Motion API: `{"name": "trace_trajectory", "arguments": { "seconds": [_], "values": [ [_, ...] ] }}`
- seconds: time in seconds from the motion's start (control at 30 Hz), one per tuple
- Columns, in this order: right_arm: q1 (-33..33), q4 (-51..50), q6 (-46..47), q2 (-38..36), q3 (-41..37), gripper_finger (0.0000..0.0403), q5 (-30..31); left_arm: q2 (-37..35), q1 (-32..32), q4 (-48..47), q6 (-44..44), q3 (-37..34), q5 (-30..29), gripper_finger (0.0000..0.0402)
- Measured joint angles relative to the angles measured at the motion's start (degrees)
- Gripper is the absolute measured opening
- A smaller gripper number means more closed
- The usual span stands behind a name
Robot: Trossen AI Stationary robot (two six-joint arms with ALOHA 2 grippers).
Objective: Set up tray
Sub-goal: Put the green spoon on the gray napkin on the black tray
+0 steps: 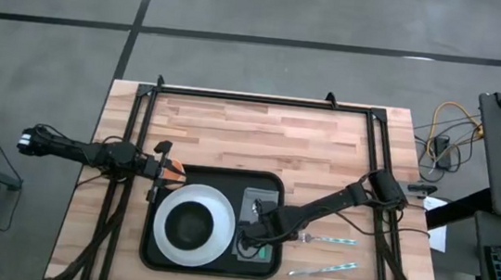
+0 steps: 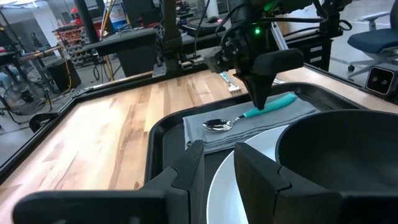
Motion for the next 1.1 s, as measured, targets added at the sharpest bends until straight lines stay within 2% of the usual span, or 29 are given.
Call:
{"name": "trace_trajectory", "arguments": {
  "seconds": [0.43, 0.63, 0.8, 1.1],
  "values": [
    [0.04, 1.21, -1.59, 0.22, 0.0, 0.0122, -0.07, 0.0, 0.02, 0.01, 0.0, -0.02, 0.0, 0.0071],
    [-0.06, 2.82, -2.23, 2.16, 0.02, 0.015, -0.04, 0.02, 0.01, 0.01, 0.01, -0.02, -0.02, 0.0071],
    [-0.07, 2.76, -0.22, 2.54, 0.13, 0.0144, 0.04, 0.02, 0.02, 0.03, -0.01, -0.02, -0.04, 0.0071],
    [-0.37, 2.6, 0.66, 2.54, 0.55, 0.0094, -2.97, 0.07, 0.0, 0.01, 0.01, -0.02, -0.04, 0.0071]
  ]
}}
